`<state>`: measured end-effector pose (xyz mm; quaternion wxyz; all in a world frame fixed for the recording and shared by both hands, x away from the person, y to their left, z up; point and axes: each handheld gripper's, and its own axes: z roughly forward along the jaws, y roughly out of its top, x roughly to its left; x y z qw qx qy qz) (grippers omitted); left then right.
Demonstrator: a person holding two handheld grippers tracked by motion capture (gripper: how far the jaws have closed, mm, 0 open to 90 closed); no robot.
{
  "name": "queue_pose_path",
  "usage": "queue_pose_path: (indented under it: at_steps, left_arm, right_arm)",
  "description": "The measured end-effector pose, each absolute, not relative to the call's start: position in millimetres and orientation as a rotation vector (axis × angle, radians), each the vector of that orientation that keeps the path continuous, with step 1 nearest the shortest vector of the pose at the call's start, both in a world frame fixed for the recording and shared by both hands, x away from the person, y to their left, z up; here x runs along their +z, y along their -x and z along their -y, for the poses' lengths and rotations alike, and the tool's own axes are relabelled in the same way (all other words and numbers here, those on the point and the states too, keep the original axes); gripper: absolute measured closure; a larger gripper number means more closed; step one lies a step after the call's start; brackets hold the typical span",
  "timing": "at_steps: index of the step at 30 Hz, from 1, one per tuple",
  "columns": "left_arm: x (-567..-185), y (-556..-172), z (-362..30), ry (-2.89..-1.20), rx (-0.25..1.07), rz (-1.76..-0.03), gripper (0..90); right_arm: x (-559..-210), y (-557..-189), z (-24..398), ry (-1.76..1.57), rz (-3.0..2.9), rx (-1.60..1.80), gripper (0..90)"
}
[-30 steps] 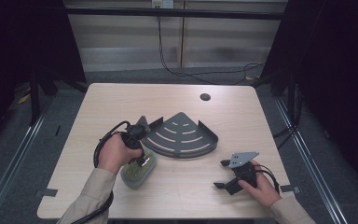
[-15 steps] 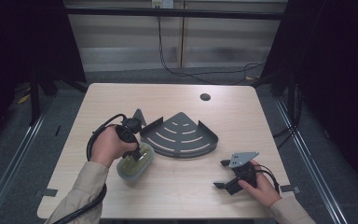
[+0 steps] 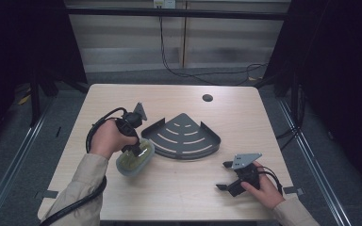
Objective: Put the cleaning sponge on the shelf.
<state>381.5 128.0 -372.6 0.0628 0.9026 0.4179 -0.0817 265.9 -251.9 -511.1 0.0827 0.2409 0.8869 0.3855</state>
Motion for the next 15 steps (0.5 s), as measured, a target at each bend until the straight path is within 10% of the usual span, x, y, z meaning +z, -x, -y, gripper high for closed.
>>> queue_pose_path:
  at_steps: [15]
  left_arm:
    - [-356, -395, -125, -2.718, -0.232, -1.242, 72.2]
  right_arm:
    - [-511, -266, 252, -0.719, -2.650, 1.150, 10.3]
